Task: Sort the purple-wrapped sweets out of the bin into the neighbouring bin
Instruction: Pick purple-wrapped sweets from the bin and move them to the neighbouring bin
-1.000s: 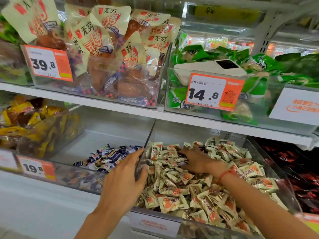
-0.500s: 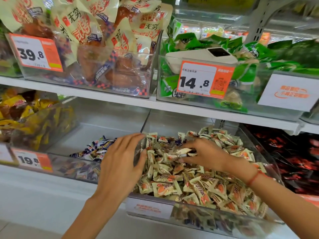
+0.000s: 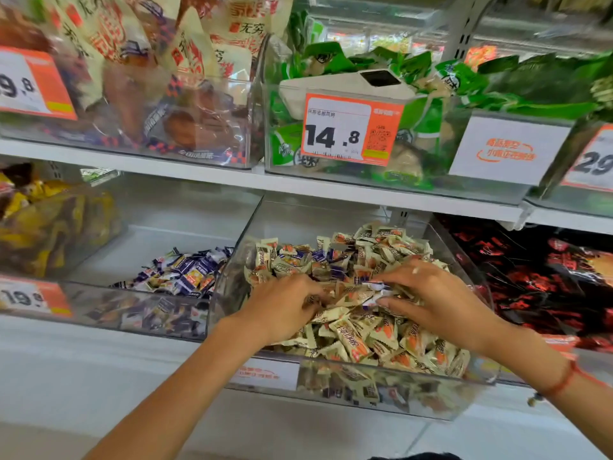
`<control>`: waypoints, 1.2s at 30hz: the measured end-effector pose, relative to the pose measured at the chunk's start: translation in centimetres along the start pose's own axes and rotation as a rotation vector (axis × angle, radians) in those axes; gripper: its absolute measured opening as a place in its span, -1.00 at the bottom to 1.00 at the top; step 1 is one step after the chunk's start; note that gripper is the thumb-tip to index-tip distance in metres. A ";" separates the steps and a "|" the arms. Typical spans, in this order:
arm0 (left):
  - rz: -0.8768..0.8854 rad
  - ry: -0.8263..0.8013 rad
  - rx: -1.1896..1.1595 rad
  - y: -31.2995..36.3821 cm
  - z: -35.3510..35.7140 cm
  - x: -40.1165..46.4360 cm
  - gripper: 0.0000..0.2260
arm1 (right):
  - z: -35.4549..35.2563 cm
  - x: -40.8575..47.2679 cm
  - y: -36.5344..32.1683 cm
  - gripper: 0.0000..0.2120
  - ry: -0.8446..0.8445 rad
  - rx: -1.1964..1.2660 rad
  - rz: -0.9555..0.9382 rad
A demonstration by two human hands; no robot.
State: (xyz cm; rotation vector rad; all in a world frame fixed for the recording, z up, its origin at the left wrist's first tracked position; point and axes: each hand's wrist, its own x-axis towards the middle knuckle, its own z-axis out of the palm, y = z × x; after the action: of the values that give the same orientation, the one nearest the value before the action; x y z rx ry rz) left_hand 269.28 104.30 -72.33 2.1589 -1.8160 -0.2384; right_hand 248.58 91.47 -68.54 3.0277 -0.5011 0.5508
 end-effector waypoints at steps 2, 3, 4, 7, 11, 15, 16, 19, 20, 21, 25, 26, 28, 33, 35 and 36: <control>-0.003 0.034 -0.035 -0.1 -0.1 0.1 -0.78 | 0.4 -1.1 0.3 -0.54 -0.022 0.159 0.126; -0.006 0.072 -0.064 0.0 -0.3 0.2 -0.79 | 0.6 -1.5 0.3 -0.55 -0.044 0.223 0.164; -0.010 0.109 -0.100 0.2 -0.4 0.4 -0.79 | 0.8 -1.8 0.4 -0.58 -0.059 0.278 0.195; 0.007 0.066 -0.233 1.5 -0.8 1.3 -0.69 | 0.9 -2.2 0.4 -0.58 -0.059 0.346 0.241; 0.111 -0.066 -0.488 4.0 -0.4 1.9 -0.65 | 0.7 -2.4 0.8 -0.59 -0.055 0.425 0.292; 0.130 -0.010 -0.436 5.1 0.0 1.4 -0.57 | 1.1 -2.6 0.7 -0.63 -0.058 0.506 0.322; 0.134 0.036 -0.338 5.0 0.2 1.4 -0.63 | 1.1 -2.6 0.6 -0.60 -0.050 0.530 0.339; 0.126 0.176 -0.197 4.3 -0.1 1.0 -0.73 | 1.3 -2.4 0.2 -0.46 -0.015 0.596 0.382; 0.116 0.198 -0.218 4.0 -0.4 0.8 -0.74 | 1.3 -2.3 0.2 -0.46 0.006 0.621 0.401; 0.099 0.219 -0.247 3.5 -0.8 0.6 -0.75 | 1.3 -2.3 0.4 -0.47 0.033 0.649 0.422; 0.084 0.107 -0.287 0.4 -3.0 -0.1 -0.85 | 0.9 -2.7 1.1 -0.58 0.110 0.672 0.439; 0.118 -0.032 -0.326 0.1 -3.7 -0.4 -0.84 | 0.8 -2.9 1.1 -0.63 0.123 0.669 0.438; 0.139 -0.283 -0.449 0.4 -4.9 -0.6 -0.74 | 0.6 -3.3 0.9 -0.66 0.124 0.697 0.443; 0.076 0.027 -0.339 1.7 -3.7 3.9 -0.75 | 0.2 -2.7 0.6 -0.80 0.145 0.873 0.460; 0.059 -0.003 -0.181 2.4 -1.8 5.6 -0.75 | -0.3 -2.3 0.2 -0.94 0.138 0.867 0.454; 0.059 -0.039 -0.131 2.6 -0.8 6.3 -0.73 | -0.5 -2.1 0.1 -0.93 0.137 0.820 0.447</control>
State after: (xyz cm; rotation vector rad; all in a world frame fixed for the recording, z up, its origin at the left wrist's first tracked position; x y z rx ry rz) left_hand 268.26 97.88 -70.25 2.0221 -1.8287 -0.3777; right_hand 246.50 92.09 -68.85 3.5629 -1.2193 1.2436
